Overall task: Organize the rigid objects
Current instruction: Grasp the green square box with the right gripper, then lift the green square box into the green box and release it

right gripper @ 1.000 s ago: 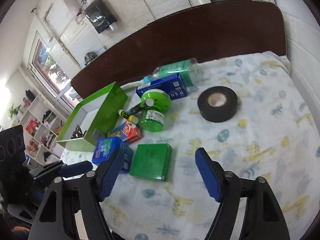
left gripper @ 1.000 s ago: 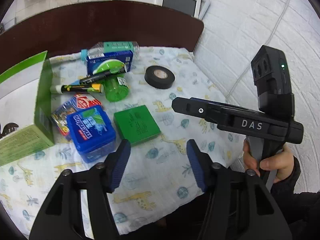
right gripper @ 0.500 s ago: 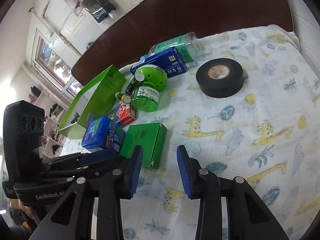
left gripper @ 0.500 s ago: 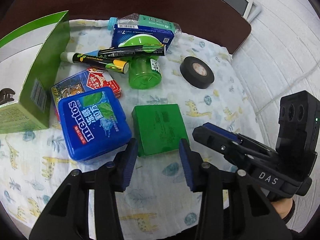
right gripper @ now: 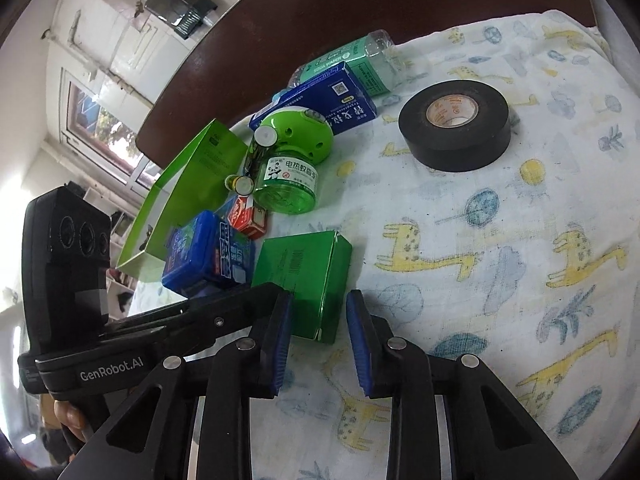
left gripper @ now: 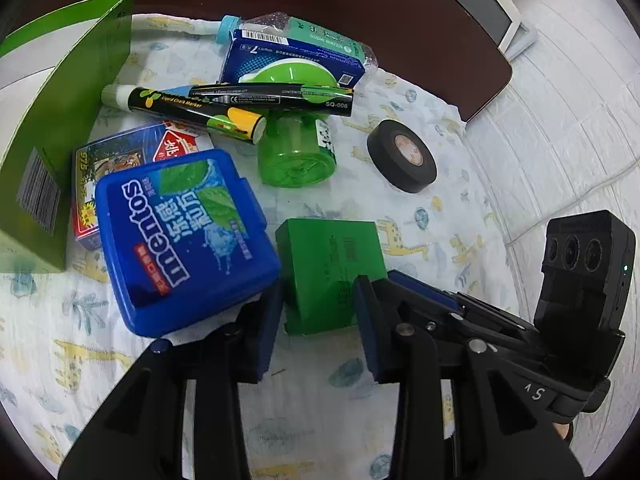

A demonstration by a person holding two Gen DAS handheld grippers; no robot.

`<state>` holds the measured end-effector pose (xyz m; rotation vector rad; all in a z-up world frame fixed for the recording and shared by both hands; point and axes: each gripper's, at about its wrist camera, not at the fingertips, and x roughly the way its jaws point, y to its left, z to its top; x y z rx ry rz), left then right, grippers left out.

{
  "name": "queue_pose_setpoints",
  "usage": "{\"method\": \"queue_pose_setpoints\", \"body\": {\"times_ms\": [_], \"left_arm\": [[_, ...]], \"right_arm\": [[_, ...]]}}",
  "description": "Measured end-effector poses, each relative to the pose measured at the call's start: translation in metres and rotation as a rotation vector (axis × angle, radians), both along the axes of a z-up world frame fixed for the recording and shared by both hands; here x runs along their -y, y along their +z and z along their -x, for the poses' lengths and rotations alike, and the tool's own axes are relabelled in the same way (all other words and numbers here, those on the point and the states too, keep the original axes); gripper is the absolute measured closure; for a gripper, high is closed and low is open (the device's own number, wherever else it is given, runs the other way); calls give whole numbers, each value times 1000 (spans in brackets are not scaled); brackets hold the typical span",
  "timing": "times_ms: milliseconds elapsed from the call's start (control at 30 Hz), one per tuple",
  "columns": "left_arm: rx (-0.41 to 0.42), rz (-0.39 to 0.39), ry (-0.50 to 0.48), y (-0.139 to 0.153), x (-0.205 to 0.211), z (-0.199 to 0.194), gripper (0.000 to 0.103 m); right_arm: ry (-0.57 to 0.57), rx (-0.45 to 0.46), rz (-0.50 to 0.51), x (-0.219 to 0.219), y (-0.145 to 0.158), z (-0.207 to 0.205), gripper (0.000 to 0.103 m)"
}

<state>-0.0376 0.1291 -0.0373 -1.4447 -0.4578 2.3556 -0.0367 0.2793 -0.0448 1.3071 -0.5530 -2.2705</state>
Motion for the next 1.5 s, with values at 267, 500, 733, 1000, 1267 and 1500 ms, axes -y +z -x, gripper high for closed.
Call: {"method": "queue_pose_setpoints", "body": {"times_ms": [267, 500, 733, 1000, 1267, 1500], "left_arm": [[-84, 6, -27, 15, -1, -12, 72], [-258, 13, -32, 74, 13, -39, 72], [-392, 76, 50, 117, 61, -58, 72], [-411, 113, 187, 122, 140, -59, 72], [-327, 45, 267, 85, 204, -46, 72], [-251, 1, 265, 55, 223, -30, 72]], "right_arm": [[13, -35, -39, 6, 11, -3, 78], [14, -182, -69, 12, 63, -27, 78], [93, -320, -43, 53, 113, -27, 78], [241, -364, -14, 139, 128, -1, 78], [335, -286, -37, 209, 100, 35, 78], [341, -198, -100, 235, 67, 56, 78]]}}
